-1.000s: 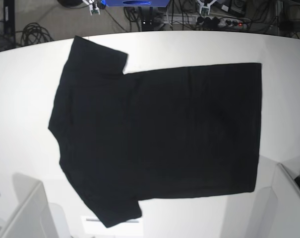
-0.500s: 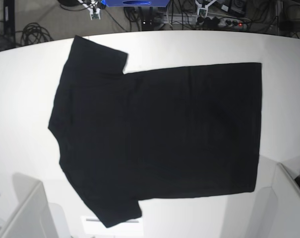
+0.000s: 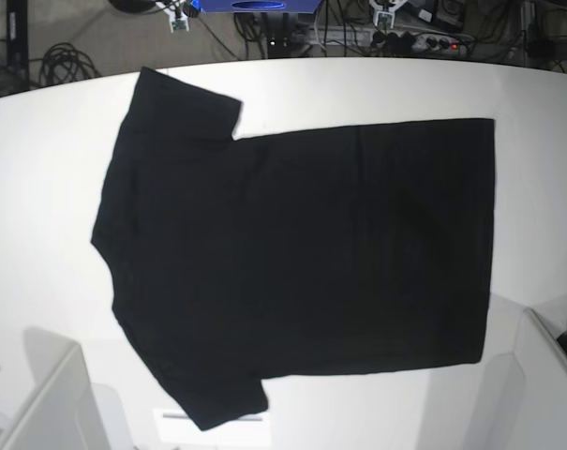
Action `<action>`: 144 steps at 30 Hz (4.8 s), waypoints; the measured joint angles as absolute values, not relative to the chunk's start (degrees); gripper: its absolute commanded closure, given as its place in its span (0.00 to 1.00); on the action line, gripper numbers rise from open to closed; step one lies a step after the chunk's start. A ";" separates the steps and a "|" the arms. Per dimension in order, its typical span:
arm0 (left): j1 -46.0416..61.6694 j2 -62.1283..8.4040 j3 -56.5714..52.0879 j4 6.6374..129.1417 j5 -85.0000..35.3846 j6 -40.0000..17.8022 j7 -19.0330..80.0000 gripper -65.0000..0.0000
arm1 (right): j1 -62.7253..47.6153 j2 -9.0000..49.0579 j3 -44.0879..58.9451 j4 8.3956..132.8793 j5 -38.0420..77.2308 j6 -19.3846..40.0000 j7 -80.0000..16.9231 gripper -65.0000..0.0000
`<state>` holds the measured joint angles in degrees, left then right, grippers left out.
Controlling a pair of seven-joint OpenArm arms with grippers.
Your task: Fold the T-shirt properly
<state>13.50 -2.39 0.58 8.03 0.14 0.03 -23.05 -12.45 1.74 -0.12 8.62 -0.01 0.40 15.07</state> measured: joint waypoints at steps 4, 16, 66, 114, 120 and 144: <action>14.04 -2.42 0.58 8.03 0.14 0.03 -23.14 1.00 | -12.45 1.69 -0.14 8.62 -0.01 0.40 15.03 1.00; 13.63 -3.73 0.67 8.40 0.14 0.05 -11.00 1.00 | -12.25 1.69 -0.12 8.62 -0.01 0.40 15.05 1.00; 51.90 -8.32 -15.99 79.59 -0.30 -0.03 -10.41 1.00 | -46.15 -1.26 19.55 74.43 0.56 0.01 2.92 1.00; 52.51 -8.69 -34.04 96.95 -39.29 -6.85 -8.78 0.46 | -27.83 -2.98 32.69 100.40 31.81 15.49 -40.91 0.39; 48.05 -10.63 -34.20 97.21 -39.33 -7.09 4.36 0.45 | -30.22 -2.55 26.24 100.66 33.06 15.99 -38.92 0.39; 34.63 -10.79 -28.95 90.35 -39.35 -6.44 14.66 0.45 | -30.33 -2.70 26.02 100.12 33.06 15.99 -41.12 1.00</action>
<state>34.63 -10.79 -28.95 90.35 -39.35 -6.44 14.66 -30.33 -2.70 26.02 100.12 33.06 15.99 -41.12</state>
